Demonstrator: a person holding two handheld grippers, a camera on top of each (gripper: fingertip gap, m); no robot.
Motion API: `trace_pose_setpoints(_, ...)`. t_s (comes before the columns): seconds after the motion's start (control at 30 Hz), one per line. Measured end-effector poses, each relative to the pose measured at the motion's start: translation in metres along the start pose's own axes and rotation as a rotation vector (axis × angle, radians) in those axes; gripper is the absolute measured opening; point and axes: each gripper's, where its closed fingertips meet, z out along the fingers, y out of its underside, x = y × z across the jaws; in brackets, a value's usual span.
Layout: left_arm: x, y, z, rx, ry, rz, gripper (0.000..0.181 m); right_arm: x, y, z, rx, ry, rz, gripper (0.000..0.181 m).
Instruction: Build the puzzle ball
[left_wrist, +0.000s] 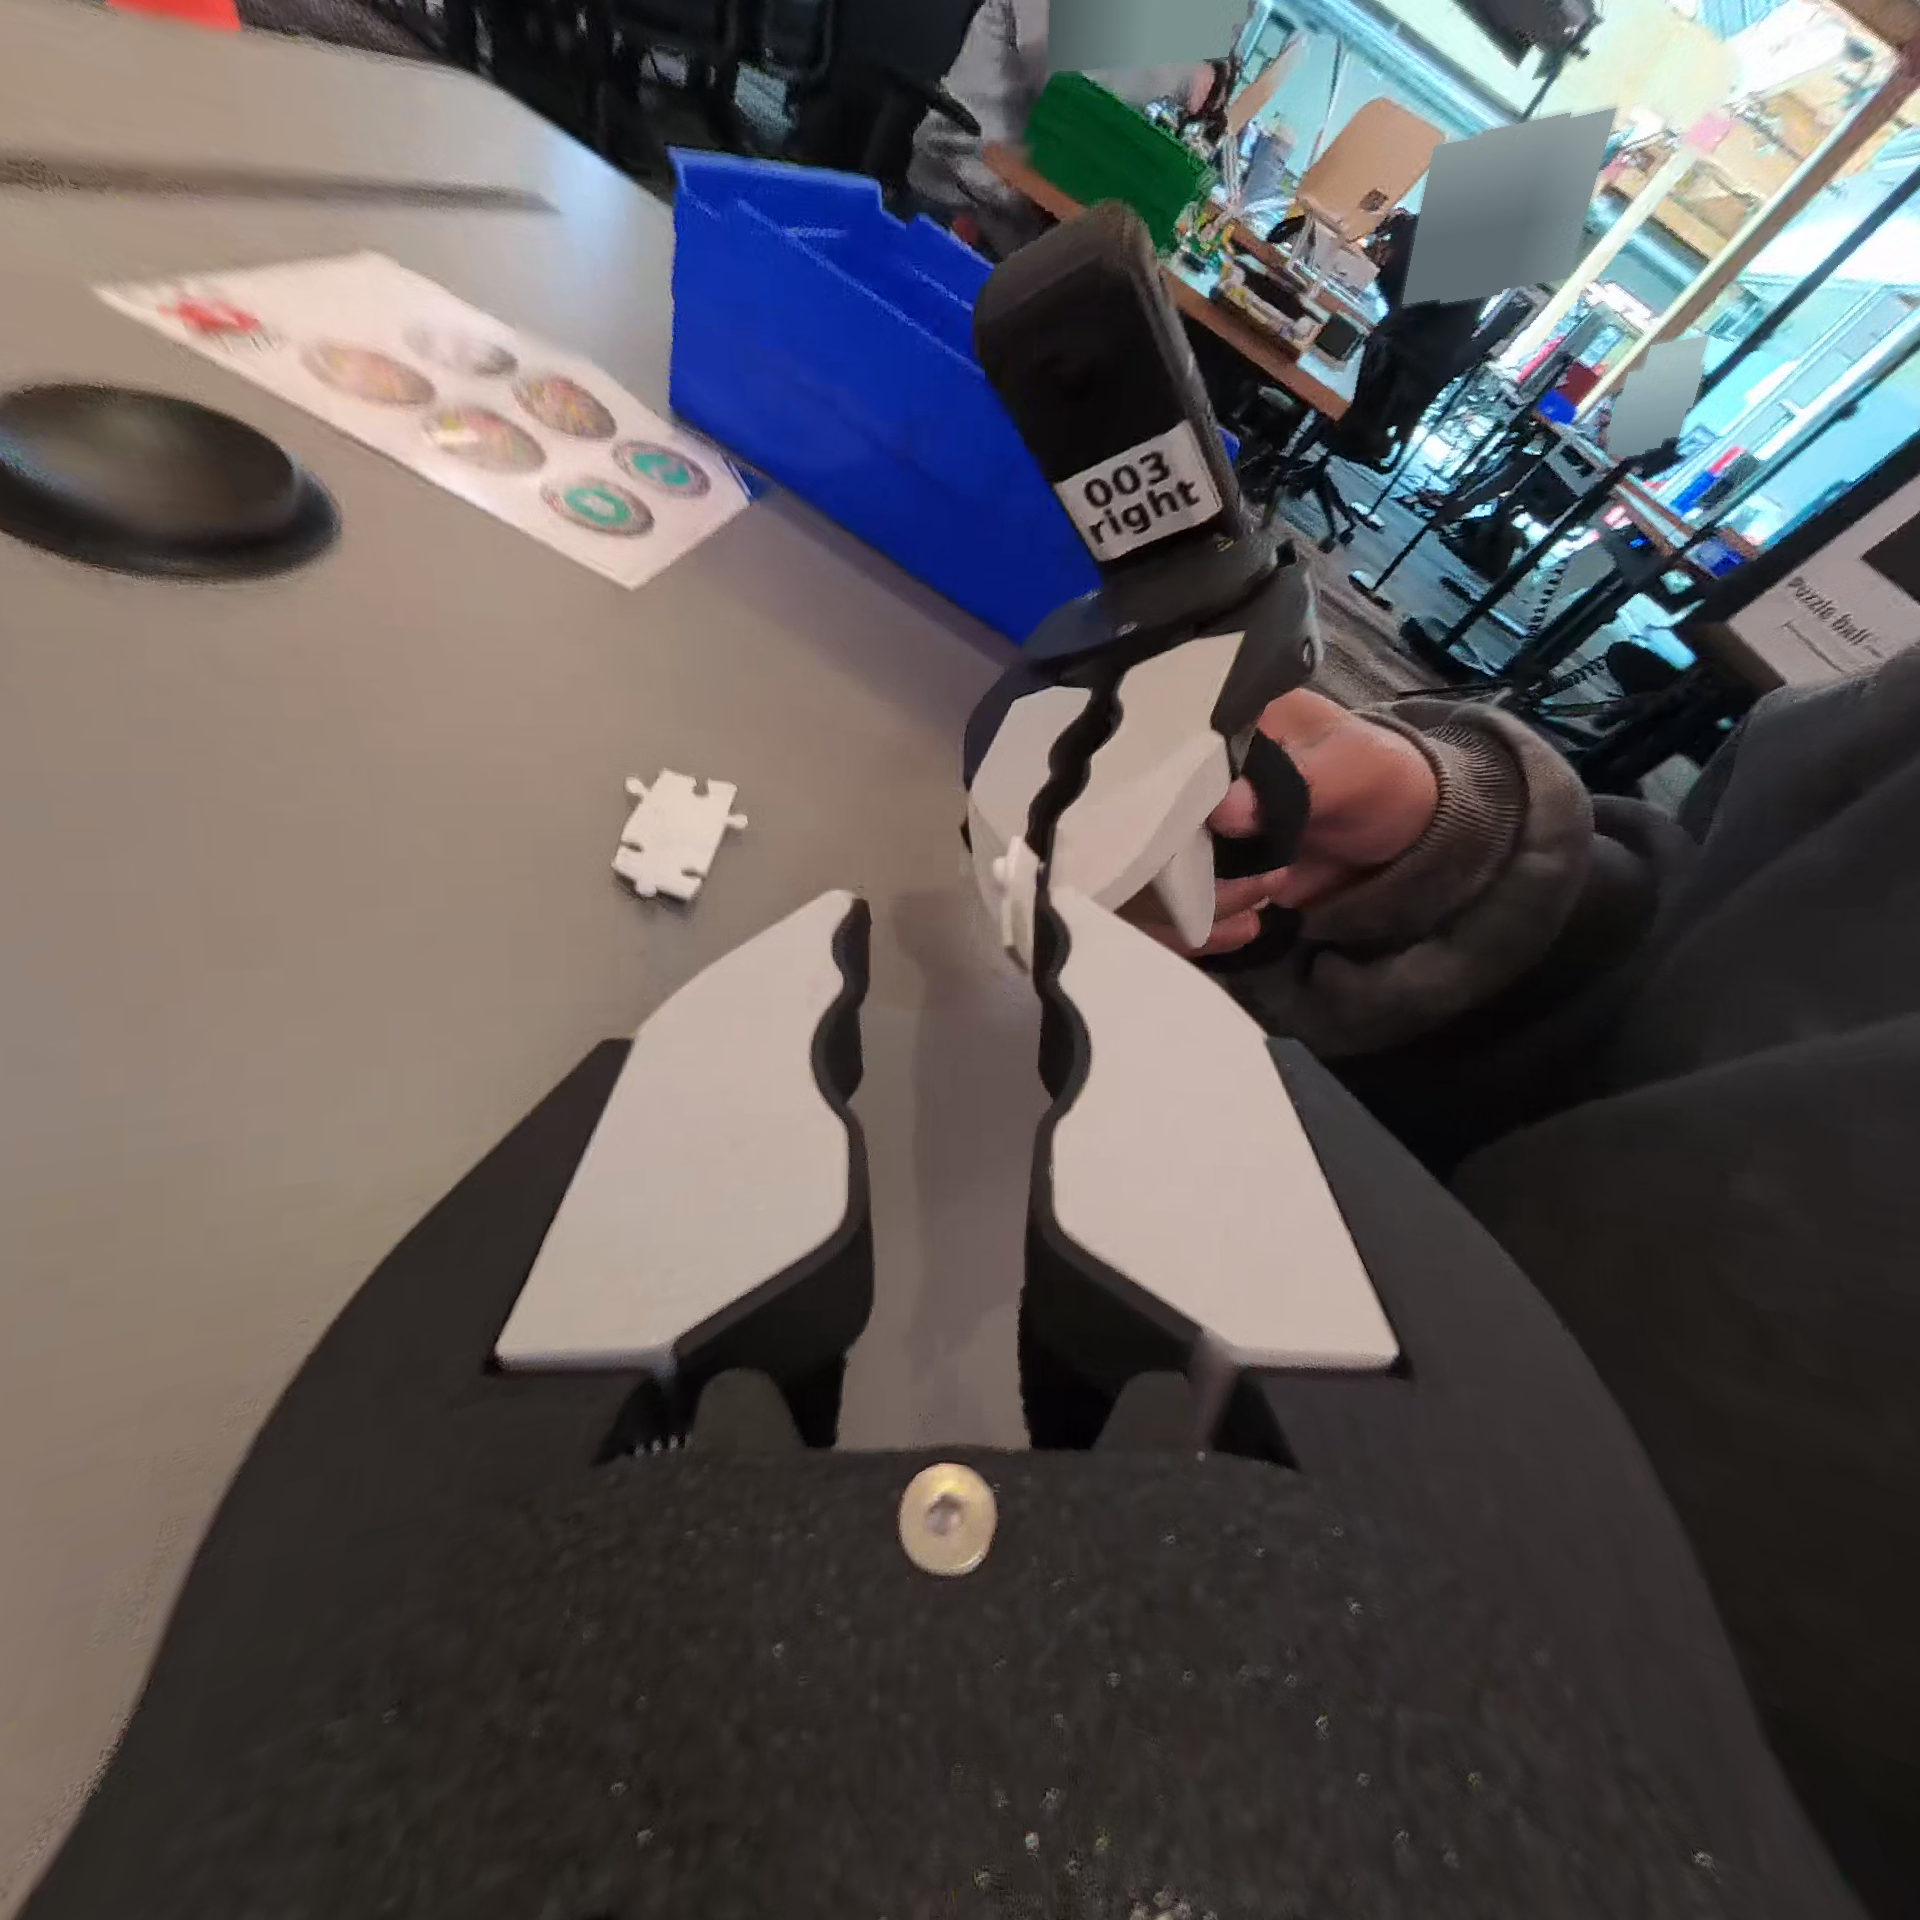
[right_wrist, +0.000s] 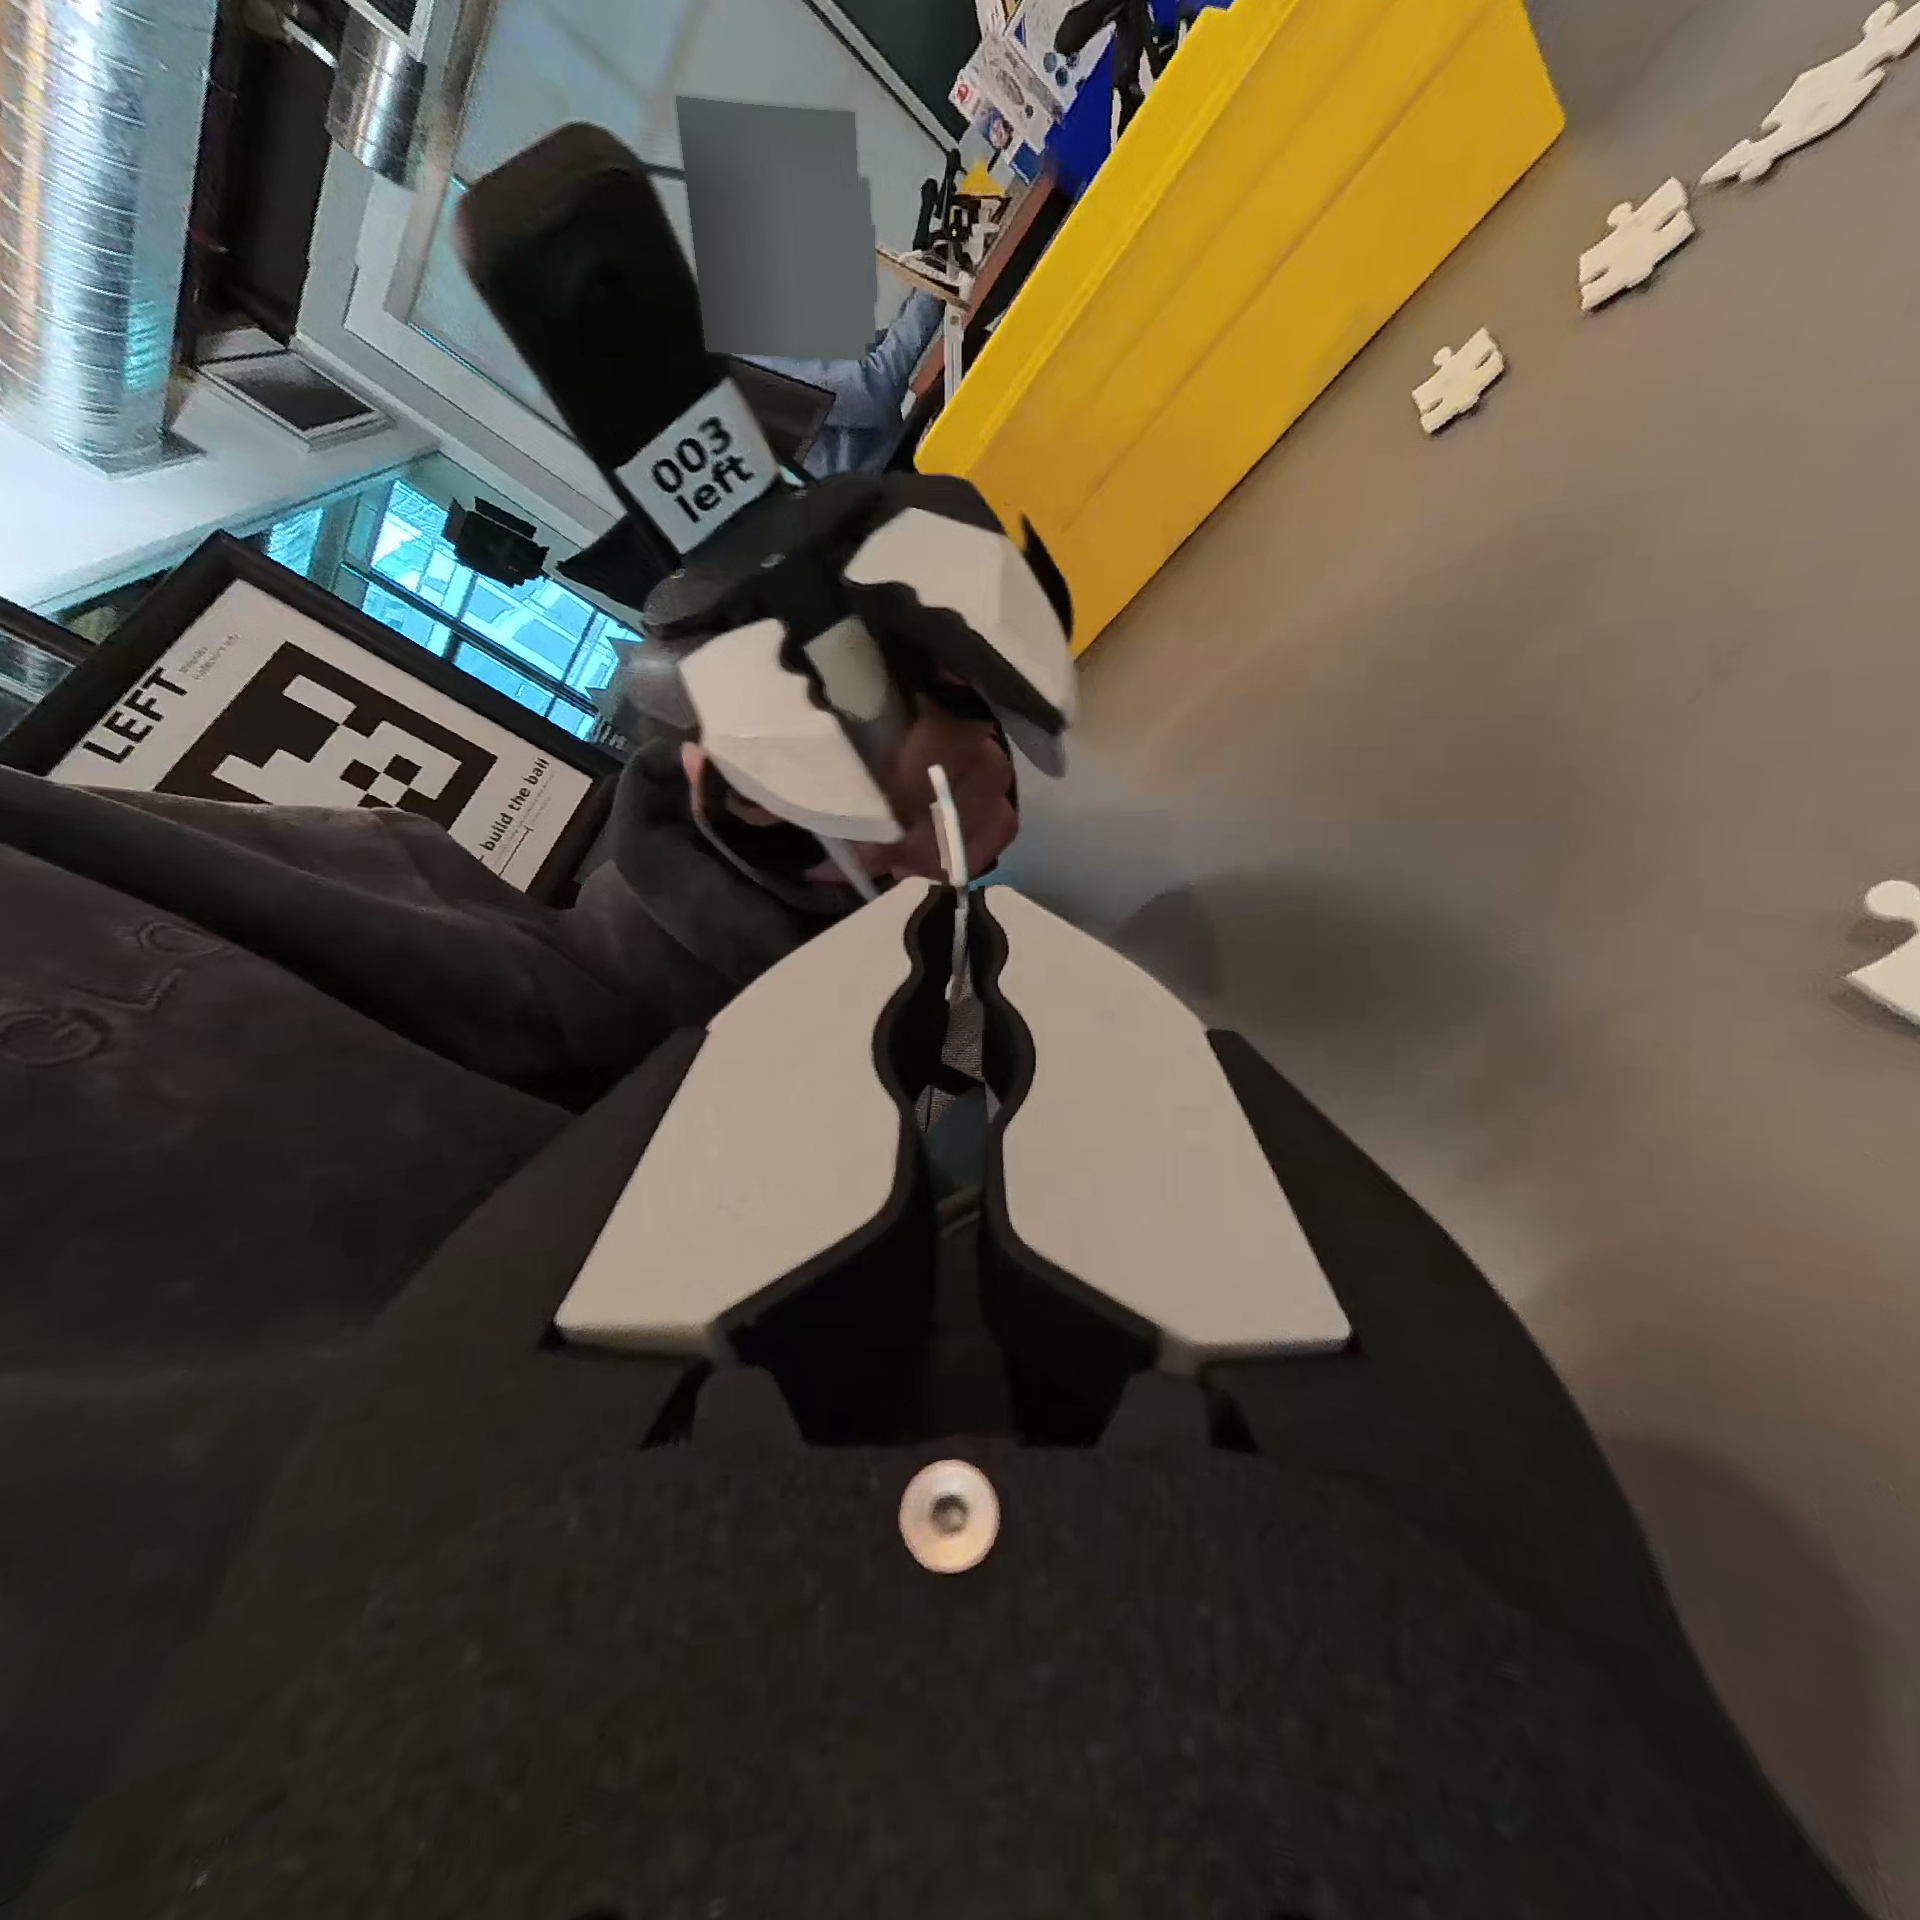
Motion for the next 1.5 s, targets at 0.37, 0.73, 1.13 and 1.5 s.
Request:
trace_pose_setpoints(0.37,0.010,0.017,0.008,-0.056,0.148,-0.137,0.006,0.008,0.009,0.004,-0.039,0.055,-0.059,0.003)
trace_pose_setpoints(0.73,-0.002,0.014,0.009,-0.116,0.116,-0.169,0.002,0.020,0.007,-0.008,-0.051,0.165,-0.158,0.013)
trace_pose_setpoints(1.13,-0.056,-0.008,0.028,-0.210,-0.020,-0.201,0.002,0.060,0.004,-0.047,-0.130,0.496,-0.387,0.007)
trace_pose_setpoints(1.5,-0.067,0.012,0.039,-0.220,-0.066,-0.186,0.002,0.082,0.003,-0.067,-0.158,0.618,-0.428,0.007)
